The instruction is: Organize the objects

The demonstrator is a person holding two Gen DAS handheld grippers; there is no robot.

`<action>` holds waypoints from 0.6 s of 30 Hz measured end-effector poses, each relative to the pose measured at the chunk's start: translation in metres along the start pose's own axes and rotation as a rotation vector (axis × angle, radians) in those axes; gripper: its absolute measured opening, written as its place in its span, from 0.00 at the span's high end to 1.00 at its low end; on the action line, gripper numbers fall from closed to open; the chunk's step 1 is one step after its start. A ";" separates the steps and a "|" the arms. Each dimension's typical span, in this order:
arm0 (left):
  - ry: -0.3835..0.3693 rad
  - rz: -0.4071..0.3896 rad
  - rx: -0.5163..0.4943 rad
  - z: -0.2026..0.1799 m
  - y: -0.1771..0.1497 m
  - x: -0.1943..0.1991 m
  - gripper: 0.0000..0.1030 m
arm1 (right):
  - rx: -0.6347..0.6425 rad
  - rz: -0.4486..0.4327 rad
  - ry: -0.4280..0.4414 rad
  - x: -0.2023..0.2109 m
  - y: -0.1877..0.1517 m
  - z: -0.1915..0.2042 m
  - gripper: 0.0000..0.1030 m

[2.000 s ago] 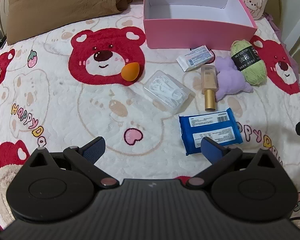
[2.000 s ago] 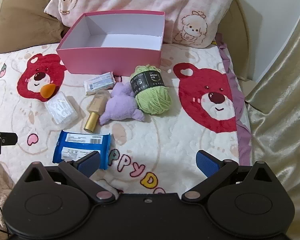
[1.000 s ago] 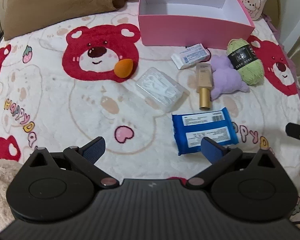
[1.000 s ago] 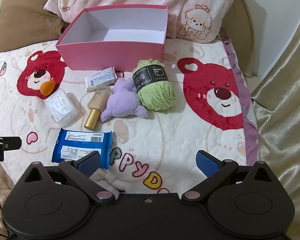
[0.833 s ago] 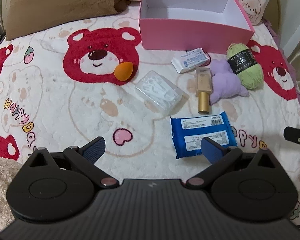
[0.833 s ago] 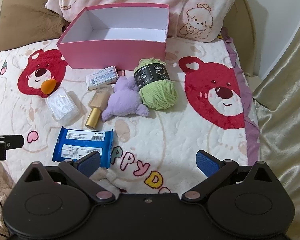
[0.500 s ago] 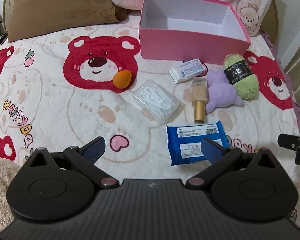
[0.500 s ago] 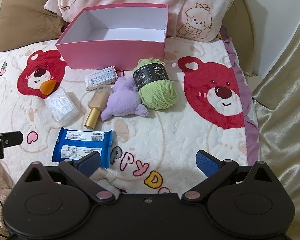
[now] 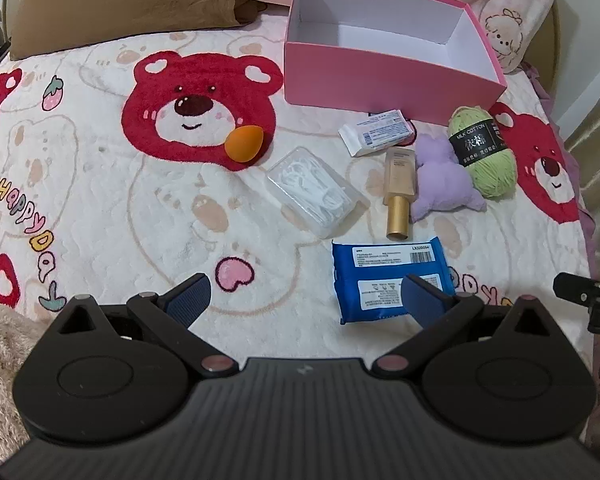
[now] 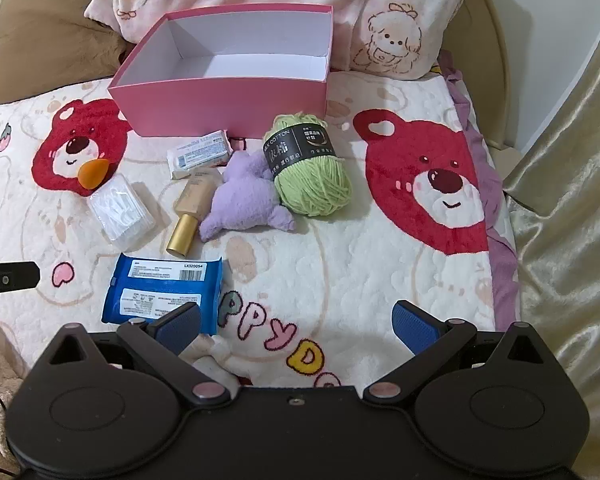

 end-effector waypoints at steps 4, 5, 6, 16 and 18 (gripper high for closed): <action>0.000 -0.004 -0.010 -0.002 0.001 0.003 0.00 | -0.001 -0.001 -0.001 0.000 0.001 0.000 0.01; -0.001 -0.005 -0.010 -0.002 0.001 0.004 0.00 | -0.002 0.000 -0.002 0.000 0.001 0.000 0.01; -0.002 -0.005 -0.011 -0.002 0.001 0.004 0.00 | -0.003 0.000 -0.003 0.000 0.001 0.000 0.01; -0.015 -0.010 -0.121 -0.003 0.016 0.005 0.01 | 0.087 -0.074 0.006 0.023 0.014 0.004 0.01; -0.013 -0.028 -0.159 -0.005 0.021 0.007 0.01 | 0.093 -0.093 0.062 0.028 0.016 0.011 0.01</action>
Point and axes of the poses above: each gripper's, at about its wrist camera, not at the fingertips, and x roughly against the way its jaws point, z to its left, y to its top, the point moved 9 cm from there along -x, roughly the way its jaws point, and after that the axes turned 2 degrees about -z, right-handed, at the moved point
